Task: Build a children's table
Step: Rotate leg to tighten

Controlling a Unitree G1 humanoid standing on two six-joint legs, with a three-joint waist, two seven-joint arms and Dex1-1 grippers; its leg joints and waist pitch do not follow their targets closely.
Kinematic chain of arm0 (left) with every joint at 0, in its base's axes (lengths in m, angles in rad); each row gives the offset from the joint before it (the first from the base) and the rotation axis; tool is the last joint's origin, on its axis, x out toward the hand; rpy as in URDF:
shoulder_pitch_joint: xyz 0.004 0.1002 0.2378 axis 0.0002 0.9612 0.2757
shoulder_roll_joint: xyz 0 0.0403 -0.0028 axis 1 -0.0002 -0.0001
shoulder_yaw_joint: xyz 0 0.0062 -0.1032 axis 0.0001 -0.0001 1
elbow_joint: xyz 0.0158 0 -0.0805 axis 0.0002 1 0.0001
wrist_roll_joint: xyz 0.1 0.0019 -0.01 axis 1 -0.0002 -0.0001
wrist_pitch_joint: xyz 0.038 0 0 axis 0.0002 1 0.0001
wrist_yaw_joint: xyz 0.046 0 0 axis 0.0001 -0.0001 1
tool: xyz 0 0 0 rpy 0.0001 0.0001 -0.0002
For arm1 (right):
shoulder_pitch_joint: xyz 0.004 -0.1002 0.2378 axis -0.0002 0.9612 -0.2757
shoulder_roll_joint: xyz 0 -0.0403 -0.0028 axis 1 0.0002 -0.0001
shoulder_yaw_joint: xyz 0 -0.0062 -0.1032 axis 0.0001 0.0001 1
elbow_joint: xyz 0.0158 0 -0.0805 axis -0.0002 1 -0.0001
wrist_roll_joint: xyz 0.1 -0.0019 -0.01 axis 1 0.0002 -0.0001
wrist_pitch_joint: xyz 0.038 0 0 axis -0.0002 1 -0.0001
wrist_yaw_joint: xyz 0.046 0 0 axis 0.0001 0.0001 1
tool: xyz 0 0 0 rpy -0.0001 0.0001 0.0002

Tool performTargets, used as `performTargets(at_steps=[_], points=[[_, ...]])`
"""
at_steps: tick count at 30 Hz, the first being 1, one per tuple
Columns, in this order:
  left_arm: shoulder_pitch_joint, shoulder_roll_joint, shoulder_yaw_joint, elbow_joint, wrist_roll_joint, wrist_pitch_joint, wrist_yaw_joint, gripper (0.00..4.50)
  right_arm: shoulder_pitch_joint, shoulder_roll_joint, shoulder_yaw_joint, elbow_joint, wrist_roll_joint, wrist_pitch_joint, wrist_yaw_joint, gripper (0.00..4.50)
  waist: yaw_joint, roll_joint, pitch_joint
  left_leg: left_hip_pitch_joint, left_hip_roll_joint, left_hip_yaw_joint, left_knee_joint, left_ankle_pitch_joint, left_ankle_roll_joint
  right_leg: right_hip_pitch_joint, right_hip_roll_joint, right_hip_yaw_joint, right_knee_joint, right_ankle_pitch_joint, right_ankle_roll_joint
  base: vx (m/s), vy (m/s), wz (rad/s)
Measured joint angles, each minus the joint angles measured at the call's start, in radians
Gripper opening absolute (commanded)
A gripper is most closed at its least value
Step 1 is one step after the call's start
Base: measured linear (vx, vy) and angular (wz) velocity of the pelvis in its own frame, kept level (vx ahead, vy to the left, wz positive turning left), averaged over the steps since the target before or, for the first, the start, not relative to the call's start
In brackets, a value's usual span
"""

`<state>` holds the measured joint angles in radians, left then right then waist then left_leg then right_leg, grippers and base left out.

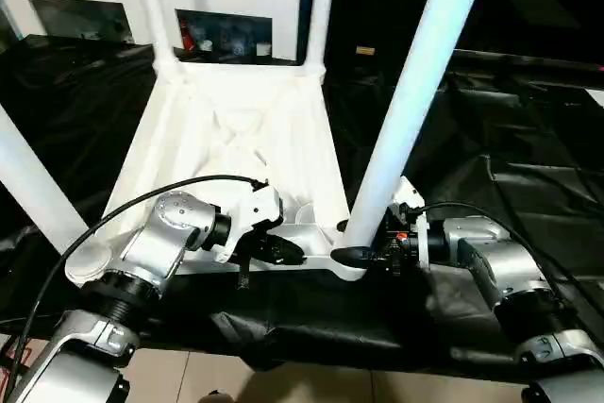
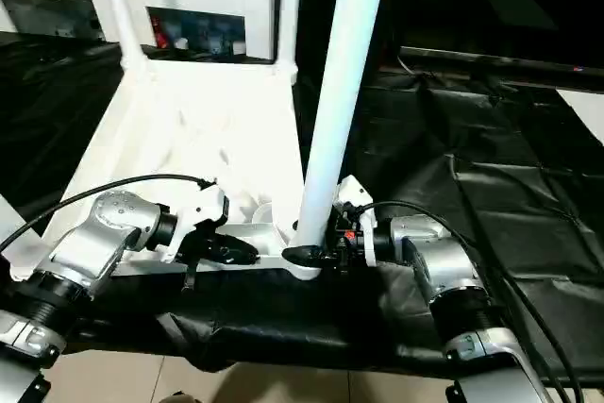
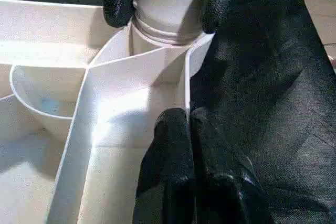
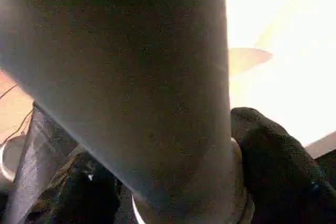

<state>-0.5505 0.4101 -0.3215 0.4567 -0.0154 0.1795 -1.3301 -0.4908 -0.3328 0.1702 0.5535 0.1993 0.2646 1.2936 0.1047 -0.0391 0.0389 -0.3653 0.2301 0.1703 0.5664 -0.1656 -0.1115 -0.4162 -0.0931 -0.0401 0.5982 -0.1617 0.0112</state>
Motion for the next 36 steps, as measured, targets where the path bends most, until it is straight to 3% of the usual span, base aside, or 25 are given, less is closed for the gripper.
performTargets(at_steps=[7, 16, 19, 22, 23, 28, 33, 36], points=[[0.001, -0.008, 0.01, 0.001, 0.002, 0.015, 0.03, 0.0, 0.004, 0.033, -0.019, 0.013, -0.01, -0.021, -0.067, 2.72, -0.005, -0.001, 0.0, 0.001, 0.0, 0.0, 0.0, 0.0, 0.0, 0.0, 0.0, 0.0, 0.002, 0.0, 0.0, 0.0, 0.0, 0.0], [0.013, -0.103, 0.071, -0.001, 0.055, 0.103, 0.322, 0.0, -0.095, 0.222, -0.127, 0.203, -0.057, -0.102, -0.587, 2.47, -0.069, -0.01, -0.002, 0.003, -0.002, -0.007, 0.0, 0.0, -0.001, -0.002, 0.0, -0.005, -0.004, -0.003, 0.005, -0.017, -0.001, -0.02], [0.031, -0.133, 0.079, -0.024, 0.065, 0.133, 0.389, 0.0, -0.115, 0.267, -0.143, 0.243, -0.069, -0.123, -0.713, 2.45, -0.078, -0.016, -0.004, 0.007, -0.003, -0.009, 0.0, 0.0, -0.001, -0.001, 0.0, -0.005, -0.007, -0.003, 0.005, 0.0, 0.0, 0.0], [0.043, -0.147, 0.08, -0.055, 0.083, 0.157, 0.425, 0.0, -0.129, 0.294, -0.147, 0.28, -0.081, -0.168, -0.78, 2.45, -0.078, -0.017, -0.005, 0.011, -0.005, -0.013, 0.0, 0.0, -0.001, -0.002, 0.0, -0.006, -0.012, -0.003, 0.005, 0.0, 0.0, 0.0], [0.048, -0.148, 0.08, -0.062, 0.087, 0.158, 0.43, 0.0, -0.129, 0.296, -0.147, 0.286, -0.083, -0.179, -0.783, 3.01, -0.078, -0.017, -0.005, 0.011, -0.005, -0.013, -0.001, 0.0, -0.001, -0.001, 0.001, -0.006, -0.013, -0.003, 0.005, 0.0, 0.0, 0.0], [0.049, -0.152, 0.078, -0.066, 0.089, 0.149, 0.433, 0.0, -0.126, 0.297, -0.155, 0.301, -0.087, -0.197, -0.774, 3.35, -0.076, -0.016, -0.004, 0.01, -0.006, -0.013, -0.001, 0.0, 0.0, -0.002, 0.001, -0.005, -0.017, -0.003, 0.005, 0.0, 0.0, 0.0], [0.048, -0.162, 0.062, -0.072, 0.088, 0.139, 0.431, 0.0, -0.104, 0.228, -0.117, 0.283, -0.115, -0.242, -0.679, 3.57, -0.069, -0.015, -0.003, 0.007, -0.006, -0.012, -0.001, 0.0, 0.0, -0.001, 0.001, -0.004, -0.019, 0.001, 0.0, 0.0, 0.0, 0.0], [0.044, -0.165, 0.041, -0.074, 0.087, 0.122, 0.412, 0.0, -0.06, 0.143, -0.093, 0.214, -0.115, -0.254, -0.563, 3.57, -0.051, -0.014, -0.003, 0.004, -0.005, -0.01, -0.003, 0.0, 0.0, -0.001, 0.001, -0.003, -0.018, 0.006, -0.002, 0.0, 0.0, 0.0]])
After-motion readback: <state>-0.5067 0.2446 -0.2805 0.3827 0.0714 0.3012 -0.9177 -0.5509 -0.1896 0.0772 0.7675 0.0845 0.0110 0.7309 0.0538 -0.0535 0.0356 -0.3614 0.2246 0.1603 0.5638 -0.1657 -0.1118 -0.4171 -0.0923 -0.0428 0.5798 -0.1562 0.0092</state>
